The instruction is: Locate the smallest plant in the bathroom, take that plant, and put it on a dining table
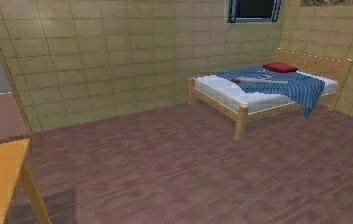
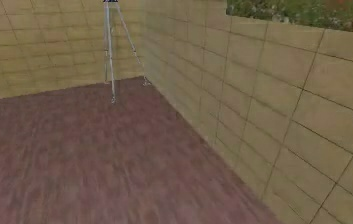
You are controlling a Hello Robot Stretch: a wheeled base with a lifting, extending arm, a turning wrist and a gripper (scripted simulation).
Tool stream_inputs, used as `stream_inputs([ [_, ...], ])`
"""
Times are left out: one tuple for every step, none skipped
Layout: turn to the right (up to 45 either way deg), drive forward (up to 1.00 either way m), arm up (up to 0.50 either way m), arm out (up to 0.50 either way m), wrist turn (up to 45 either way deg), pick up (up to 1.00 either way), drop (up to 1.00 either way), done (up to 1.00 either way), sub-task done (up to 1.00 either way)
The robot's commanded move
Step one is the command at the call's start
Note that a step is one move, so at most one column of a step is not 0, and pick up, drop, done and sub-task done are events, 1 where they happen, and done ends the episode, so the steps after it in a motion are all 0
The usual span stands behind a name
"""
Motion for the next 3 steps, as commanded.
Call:
stream_inputs([
  [12.0, 0.0, 0.0, 0.0, 0.0, 0.0, 0.0, 0.0, 0.0],
  [0.0, 0.25, 0.0, 0.0, 0.0, 0.0, 0.0, 0.0, 0.0],
  [-36.0, 0.0, 0.0, 0.0, 0.0, 0.0, 0.0, 0.0, 0.0],
])
